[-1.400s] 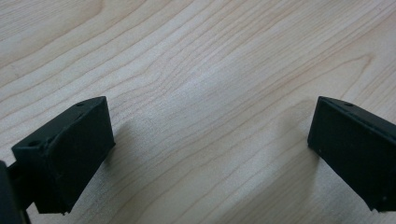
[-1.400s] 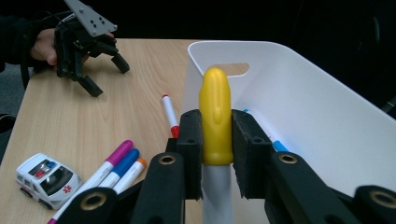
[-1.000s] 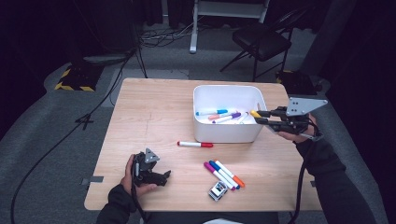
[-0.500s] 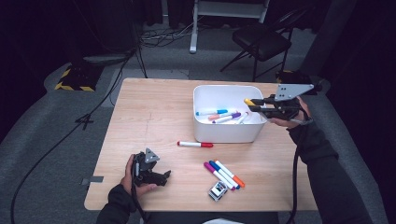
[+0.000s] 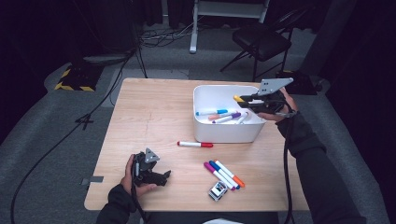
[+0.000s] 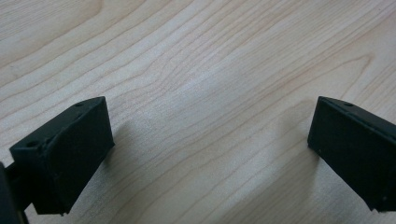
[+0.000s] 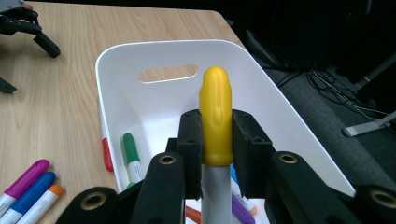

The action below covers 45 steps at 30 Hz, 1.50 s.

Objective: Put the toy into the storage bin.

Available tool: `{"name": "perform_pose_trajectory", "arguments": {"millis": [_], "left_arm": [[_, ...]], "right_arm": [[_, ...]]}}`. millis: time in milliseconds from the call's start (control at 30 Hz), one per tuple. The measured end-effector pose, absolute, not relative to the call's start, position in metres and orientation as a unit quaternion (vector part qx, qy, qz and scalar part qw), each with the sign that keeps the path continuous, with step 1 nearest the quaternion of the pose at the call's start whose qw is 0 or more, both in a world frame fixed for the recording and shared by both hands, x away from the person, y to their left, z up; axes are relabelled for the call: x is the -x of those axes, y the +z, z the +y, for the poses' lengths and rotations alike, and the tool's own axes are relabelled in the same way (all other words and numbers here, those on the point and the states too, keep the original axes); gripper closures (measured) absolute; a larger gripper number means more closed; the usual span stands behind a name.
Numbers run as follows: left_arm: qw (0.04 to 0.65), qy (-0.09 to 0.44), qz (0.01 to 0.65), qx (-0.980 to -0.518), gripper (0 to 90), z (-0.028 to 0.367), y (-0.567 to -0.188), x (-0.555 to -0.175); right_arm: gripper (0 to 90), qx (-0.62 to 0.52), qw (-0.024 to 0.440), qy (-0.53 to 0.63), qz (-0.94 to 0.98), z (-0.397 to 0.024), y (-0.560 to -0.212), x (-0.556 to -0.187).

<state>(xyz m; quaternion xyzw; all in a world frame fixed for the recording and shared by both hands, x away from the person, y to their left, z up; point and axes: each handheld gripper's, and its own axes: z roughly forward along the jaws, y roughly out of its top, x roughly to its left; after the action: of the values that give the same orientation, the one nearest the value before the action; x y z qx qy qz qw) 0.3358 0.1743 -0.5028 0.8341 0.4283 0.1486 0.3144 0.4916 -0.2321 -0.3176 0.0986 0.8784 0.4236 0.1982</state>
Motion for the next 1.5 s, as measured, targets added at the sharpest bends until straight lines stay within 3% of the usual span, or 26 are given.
{"name": "perform_pose_trajectory", "arguments": {"millis": [833, 1200, 1500], "left_arm": [[0.315, 0.148, 0.428, -0.834, 0.2, 0.174, -0.503, -0.336], [0.314, 0.148, 0.428, -0.834, 0.3, 0.174, -0.503, -0.336], [0.314, 0.146, 0.426, -0.836, 0.5, 0.174, -0.503, -0.336]], "right_arm": [[74.4, -0.106, 0.158, 0.350, 0.917, -0.237, -0.359, -0.492], [60.6, -0.126, 0.172, 0.419, 0.883, -0.247, -0.355, -0.477], [55.2, -0.128, 0.179, 0.473, 0.853, -0.263, -0.353, -0.448]]}}
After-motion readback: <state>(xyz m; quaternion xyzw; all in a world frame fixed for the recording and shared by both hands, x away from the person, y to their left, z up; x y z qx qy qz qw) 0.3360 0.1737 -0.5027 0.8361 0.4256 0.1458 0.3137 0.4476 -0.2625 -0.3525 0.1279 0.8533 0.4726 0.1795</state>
